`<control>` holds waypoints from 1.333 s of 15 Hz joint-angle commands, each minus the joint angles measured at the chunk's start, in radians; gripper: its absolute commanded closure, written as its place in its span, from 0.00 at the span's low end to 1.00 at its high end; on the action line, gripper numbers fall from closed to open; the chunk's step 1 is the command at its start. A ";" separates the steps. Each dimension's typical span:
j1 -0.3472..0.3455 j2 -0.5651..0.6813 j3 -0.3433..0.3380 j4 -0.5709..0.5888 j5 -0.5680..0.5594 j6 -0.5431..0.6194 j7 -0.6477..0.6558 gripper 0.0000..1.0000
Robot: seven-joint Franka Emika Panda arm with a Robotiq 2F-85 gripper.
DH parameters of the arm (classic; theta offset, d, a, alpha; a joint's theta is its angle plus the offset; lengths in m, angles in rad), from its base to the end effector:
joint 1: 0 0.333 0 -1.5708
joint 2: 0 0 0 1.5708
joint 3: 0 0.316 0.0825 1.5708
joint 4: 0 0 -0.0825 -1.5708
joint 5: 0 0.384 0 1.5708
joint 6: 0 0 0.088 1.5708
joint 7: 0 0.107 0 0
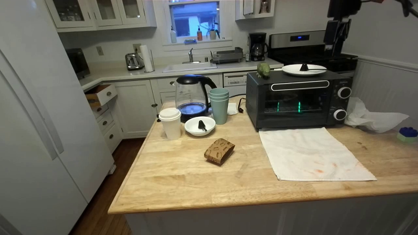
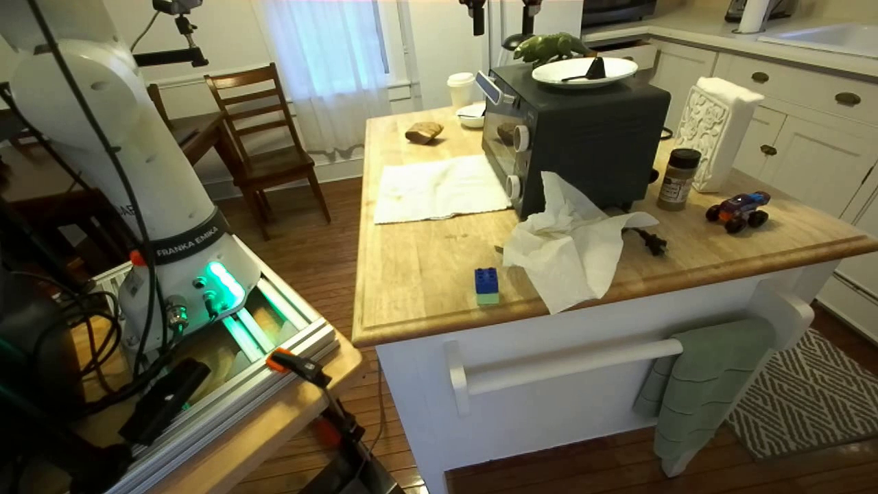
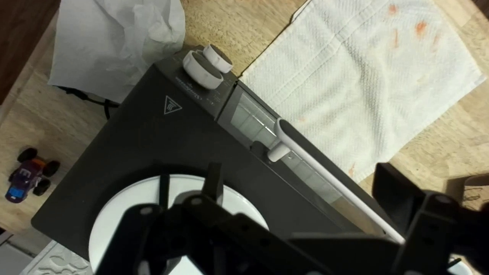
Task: Take the black thing off of the black plate and put it on the white bowl
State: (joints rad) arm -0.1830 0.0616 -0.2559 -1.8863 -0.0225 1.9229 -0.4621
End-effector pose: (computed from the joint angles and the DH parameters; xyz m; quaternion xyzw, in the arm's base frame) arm 0.5202 -0.2433 0.4706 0.9996 0.0157 -0.0183 0.0115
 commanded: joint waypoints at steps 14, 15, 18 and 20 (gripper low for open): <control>-0.175 0.309 0.059 0.299 0.158 0.033 -0.170 0.22; -0.180 0.318 0.062 0.311 0.158 0.030 -0.170 0.23; -0.191 0.342 0.070 0.333 0.152 0.039 -0.168 0.45; -0.198 0.356 0.073 0.346 0.151 0.038 -0.164 0.49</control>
State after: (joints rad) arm -0.3512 0.3771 -0.2048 -1.5933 0.1119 1.9645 -0.6083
